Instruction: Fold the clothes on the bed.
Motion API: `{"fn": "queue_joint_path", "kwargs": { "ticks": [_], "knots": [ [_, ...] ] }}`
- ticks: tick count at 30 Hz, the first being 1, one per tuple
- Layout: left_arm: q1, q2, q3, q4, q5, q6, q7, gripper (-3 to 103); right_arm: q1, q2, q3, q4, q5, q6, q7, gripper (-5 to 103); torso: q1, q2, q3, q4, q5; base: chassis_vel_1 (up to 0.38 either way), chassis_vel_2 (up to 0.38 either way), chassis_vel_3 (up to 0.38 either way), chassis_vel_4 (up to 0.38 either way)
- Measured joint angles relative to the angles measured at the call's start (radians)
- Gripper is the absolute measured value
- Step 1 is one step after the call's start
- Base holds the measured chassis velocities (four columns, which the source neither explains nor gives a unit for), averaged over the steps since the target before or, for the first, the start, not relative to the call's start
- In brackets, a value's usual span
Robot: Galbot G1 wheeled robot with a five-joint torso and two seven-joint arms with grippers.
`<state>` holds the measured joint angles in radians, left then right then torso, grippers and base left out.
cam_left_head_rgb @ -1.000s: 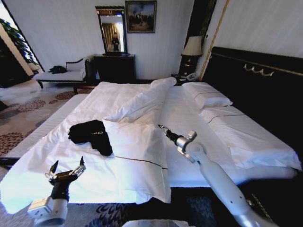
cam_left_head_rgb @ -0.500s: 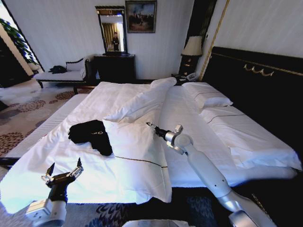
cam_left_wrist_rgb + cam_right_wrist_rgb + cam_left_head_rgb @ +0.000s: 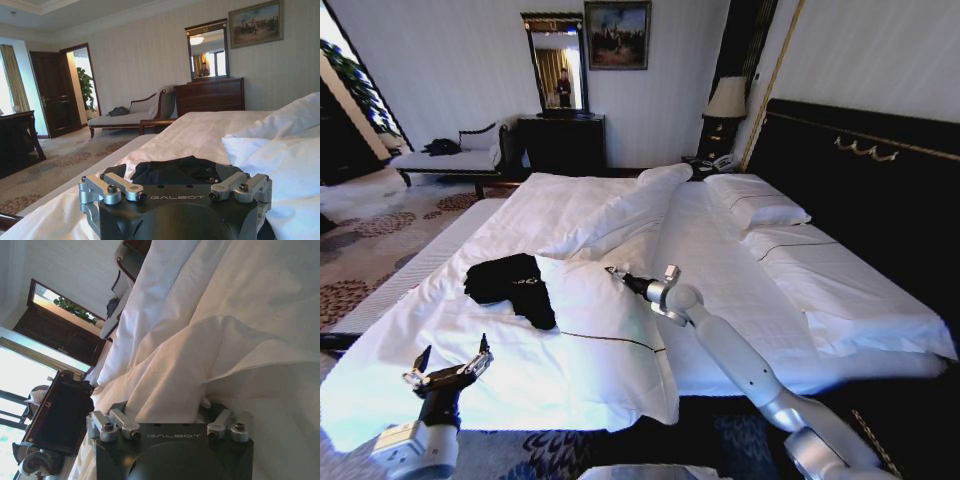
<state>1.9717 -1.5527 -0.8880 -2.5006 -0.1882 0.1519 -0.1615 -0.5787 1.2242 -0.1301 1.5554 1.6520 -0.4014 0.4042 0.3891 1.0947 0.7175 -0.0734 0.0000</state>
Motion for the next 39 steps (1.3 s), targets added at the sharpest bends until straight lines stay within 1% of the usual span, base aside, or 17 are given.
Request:
{"fn": "queue_joint_path", "kwargs": {
  "ticks": [3,4,5,7,12,15,16,17,19,21,23,26,27,30,35,38,39],
  "knots": [
    [-0.006,0.003,0.001,0.000,-0.001,0.000,0.000,100,-0.001,0.006,0.002,-0.004,-0.010,0.004,-0.006,73,0.000,0.000,0.000,0.0000,0.0000,0.000,0.000,0.000,0.000],
    [-0.007,0.005,0.001,0.000,-0.001,0.000,0.000,100,-0.002,0.007,0.005,-0.004,-0.011,0.006,-0.008,73,0.000,0.000,0.000,0.0000,0.0000,0.000,0.000,0.000,0.000],
    [-0.010,0.010,0.001,0.000,-0.004,0.000,0.000,100,-0.004,0.007,0.010,-0.004,-0.015,0.011,-0.011,62,0.000,0.000,0.000,0.0000,-0.0001,0.000,0.000,0.000,0.000],
    [-0.011,0.012,0.000,0.000,-0.005,0.000,0.000,100,-0.006,0.007,0.012,-0.004,-0.019,0.016,-0.014,62,0.000,0.000,0.000,0.0000,0.0000,0.000,0.000,0.000,0.000],
    [-0.013,0.021,0.000,0.001,-0.011,0.000,-0.001,100,-0.024,0.020,0.045,0.005,-0.041,0.068,-0.032,41,0.000,0.000,0.000,0.0001,0.0000,0.000,0.000,0.000,0.000],
    [-0.013,0.027,0.000,0.001,-0.014,0.000,-0.001,100,-0.034,0.024,0.067,0.019,-0.041,0.082,-0.032,35,0.000,0.000,0.000,0.0001,0.0001,0.000,0.000,0.000,0.000],
    [-0.013,0.032,-0.001,0.001,-0.020,0.000,-0.001,100,-0.045,0.025,0.089,0.037,-0.040,0.092,-0.032,25,0.000,0.000,0.000,0.0002,0.0001,0.000,0.000,0.000,0.000],
    [-0.014,0.035,-0.002,0.001,-0.023,0.000,-0.001,100,-0.052,0.024,0.101,0.050,-0.038,0.098,-0.031,25,0.000,0.000,0.000,0.0002,0.0001,0.000,0.000,0.000,0.000],
    [-0.015,0.044,-0.006,0.001,-0.033,0.000,-0.001,100,-0.079,0.007,0.141,0.097,-0.034,0.115,-0.028,14,0.000,0.000,0.000,0.0005,0.0001,0.000,0.000,0.000,0.000],
    [-0.017,0.049,-0.007,0.001,-0.039,0.001,-0.001,100,-0.098,-0.006,0.164,0.124,-0.030,0.121,-0.025,14,0.000,0.000,0.000,0.0005,0.0002,0.000,0.000,0.000,0.000],
    [-0.025,0.062,-0.008,0.001,-0.055,0.002,-0.002,100,-0.159,-0.046,0.225,0.195,-0.015,0.131,-0.015,3,0.000,0.000,0.000,0.0002,0.0001,0.000,0.000,0.000,0.000],
    [-0.044,0.077,-0.004,0.002,-0.071,0.005,-0.003,100,-0.285,-0.103,0.329,0.296,-0.003,0.134,-0.006,2,0.000,0.000,0.000,-0.0004,0.0004,0.000,0.000,0.000,0.000],
    [-0.044,0.077,-0.004,0.002,-0.071,0.005,-0.003,100,-0.285,-0.103,0.329,0.296,-0.003,0.134,-0.006,2,0.000,0.000,0.000,-0.0004,0.0004,0.000,0.000,0.000,0.000],
    [-0.062,0.095,0.003,0.011,-0.097,0.010,-0.003,100,-0.396,-0.133,0.456,0.394,0.003,0.142,-0.001,2,0.000,0.000,0.000,-0.0002,0.0004,0.000,0.000,0.000,0.000],
    [-0.100,0.136,0.000,0.038,-0.146,0.019,-0.006,100,-0.506,-0.157,0.607,0.503,0.021,0.173,0.009,2,0.000,0.000,0.000,-0.0001,0.0001,0.000,0.000,0.000,0.000],
    [-0.113,0.145,0.002,0.048,-0.152,0.019,-0.007,100,-0.539,-0.160,0.644,0.523,0.009,0.186,0.009,2,0.000,0.000,0.000,-0.0001,0.0000,0.000,0.000,0.000,0.000],
    [-0.132,0.147,0.017,0.056,-0.154,0.020,-0.009,100,-0.594,-0.152,0.708,0.553,-0.013,0.202,0.012,2,0.000,0.000,0.000,0.0000,0.0002,0.000,0.000,0.000,0.000]
  ]
}}
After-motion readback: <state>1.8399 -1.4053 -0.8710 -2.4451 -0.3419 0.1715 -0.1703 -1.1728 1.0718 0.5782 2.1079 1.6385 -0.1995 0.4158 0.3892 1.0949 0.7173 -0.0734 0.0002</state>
